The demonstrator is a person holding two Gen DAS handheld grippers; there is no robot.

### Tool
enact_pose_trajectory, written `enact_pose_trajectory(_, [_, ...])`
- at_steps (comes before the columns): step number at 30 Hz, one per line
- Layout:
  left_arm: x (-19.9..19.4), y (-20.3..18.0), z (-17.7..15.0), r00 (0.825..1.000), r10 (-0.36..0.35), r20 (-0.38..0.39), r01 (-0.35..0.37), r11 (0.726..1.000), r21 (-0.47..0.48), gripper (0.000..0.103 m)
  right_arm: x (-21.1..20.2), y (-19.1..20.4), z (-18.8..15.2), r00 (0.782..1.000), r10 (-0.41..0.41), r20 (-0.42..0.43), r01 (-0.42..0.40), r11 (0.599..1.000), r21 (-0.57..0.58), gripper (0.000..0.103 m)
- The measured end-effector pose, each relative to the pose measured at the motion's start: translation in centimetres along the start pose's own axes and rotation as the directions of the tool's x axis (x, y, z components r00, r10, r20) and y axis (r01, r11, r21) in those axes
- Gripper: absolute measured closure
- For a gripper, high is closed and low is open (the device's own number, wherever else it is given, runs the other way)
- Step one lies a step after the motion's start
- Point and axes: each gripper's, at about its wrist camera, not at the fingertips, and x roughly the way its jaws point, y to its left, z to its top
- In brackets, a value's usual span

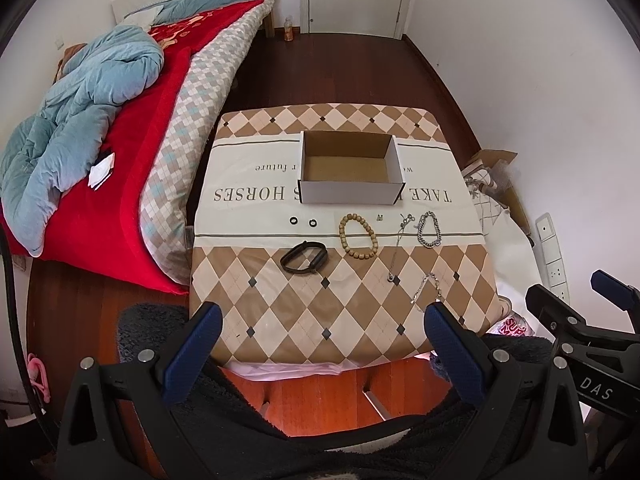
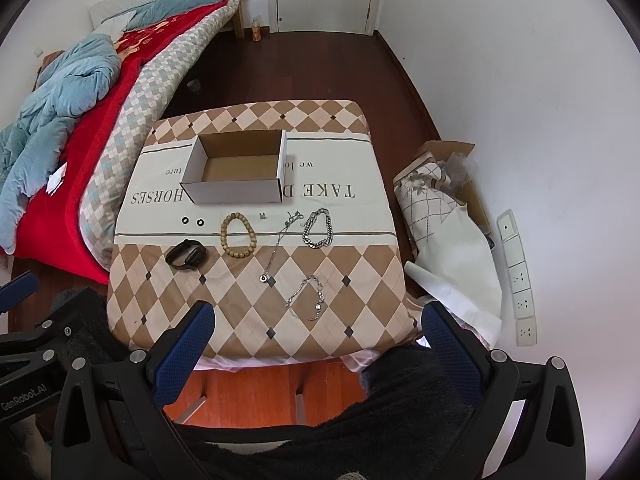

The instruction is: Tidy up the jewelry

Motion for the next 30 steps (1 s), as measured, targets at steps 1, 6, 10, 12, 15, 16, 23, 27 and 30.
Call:
enact_pose_trajectory(1, [-0.1,0.0,0.0,1.000,-0.001,0.001,0.001,1.000,-0.001,0.000,-0.1,-0.1,0.0,1.000,-0.001,0.001,0.001,1.000,0.000,0.000])
enact_pose_trajectory(6, [-0.3,0.0,0.0,1.000,-0.003,0.005,0.003,1.000,-0.004,0.000,-0.4,0.0,0.0,1.000,-0.005,0.005,0.005,1.000,-0.001,0.000])
enact_pose_trajectory(10, [-0.6,0.0,0.1,1.000,-0.002,0.006,0.002,1.000,-0.004,0.000,-0.4,0.0,0.0,1.000,-0.005,0.005,0.005,1.000,-0.002,0.000])
enact_pose_trajectory(12, [-0.6,0.1,0.1,1.000,-0.002,0.007,0.002,1.000,-0.005,0.000,-0.4,0.0,0.0,1.000,-0.004,0.005,0.004,1.000,-0.001,0.000])
enact_pose_trajectory(15, [-0.9,0.2,0.3,1.000,-0.004,0.010,0.004,1.000,-0.009,0.000,-0.8,-0.1,0.1,1.000,-0.002,0.008,0.002,1.000,0.000,0.000])
enact_pose_trajectory(16, [-1.0,0.2,0.4,1.000,-0.004,0.010,0.004,1.000,-0.011,0.000,-0.8,-0.1,0.0,1.000,-0.002,0.008,0.002,1.000,0.000,0.000])
enact_pose_trajectory(23, [-1.2,0.3,0.5,1.000,-0.007,0.014,0.007,1.000,-0.010,0.000,-1.0,0.0,0.0,1.000,-0.006,0.010,0.006,1.000,-0.001,0.000])
enact_pose_trajectory(27, [-1.3,0.3,0.5,1.000,-0.007,0.014,0.007,1.000,-0.009,0.000,-1.7,-0.1,0.3,1.000,-0.007,0.016,0.007,1.000,0.000,0.000])
enact_pose_trajectory(30, [-1.4,0.3,0.5,1.000,-0.007,0.016,0.007,1.000,-0.010,0.000,-1.9,-0.3,0.4,1.000,-0.007,0.017,0.007,1.000,0.000,0.000])
